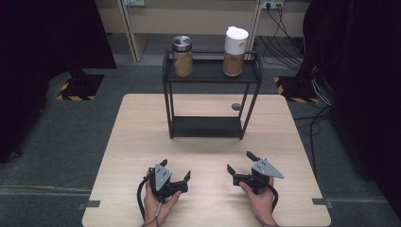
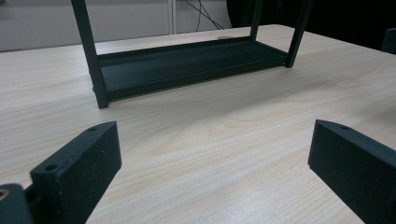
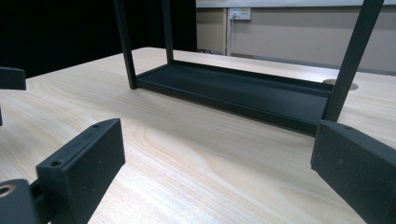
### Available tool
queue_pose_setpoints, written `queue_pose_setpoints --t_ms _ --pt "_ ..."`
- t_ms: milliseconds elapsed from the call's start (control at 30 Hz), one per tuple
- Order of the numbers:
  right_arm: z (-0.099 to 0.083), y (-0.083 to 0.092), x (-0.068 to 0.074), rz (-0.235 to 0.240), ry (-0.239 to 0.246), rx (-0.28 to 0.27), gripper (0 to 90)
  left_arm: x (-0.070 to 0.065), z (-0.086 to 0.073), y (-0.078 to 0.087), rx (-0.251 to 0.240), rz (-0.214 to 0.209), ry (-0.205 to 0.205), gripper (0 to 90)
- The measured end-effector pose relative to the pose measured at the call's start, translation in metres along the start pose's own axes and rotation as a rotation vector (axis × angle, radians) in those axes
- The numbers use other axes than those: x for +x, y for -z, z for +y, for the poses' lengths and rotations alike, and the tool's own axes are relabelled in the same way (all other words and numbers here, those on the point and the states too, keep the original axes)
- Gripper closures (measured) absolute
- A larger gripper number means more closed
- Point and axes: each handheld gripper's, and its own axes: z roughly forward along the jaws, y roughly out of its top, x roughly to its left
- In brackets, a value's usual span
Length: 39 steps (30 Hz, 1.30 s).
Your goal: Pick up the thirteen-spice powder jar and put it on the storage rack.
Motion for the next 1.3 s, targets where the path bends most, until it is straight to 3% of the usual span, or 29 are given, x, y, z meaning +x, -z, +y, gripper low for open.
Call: queue_pose_setpoints --t_ms 1300 --pt "0.0016 -0.0008 -0.0004 0.007 0.008 0.009 3.1 0.0 0.0004 -0.0001 0.003 0.0 0.0 1.9"
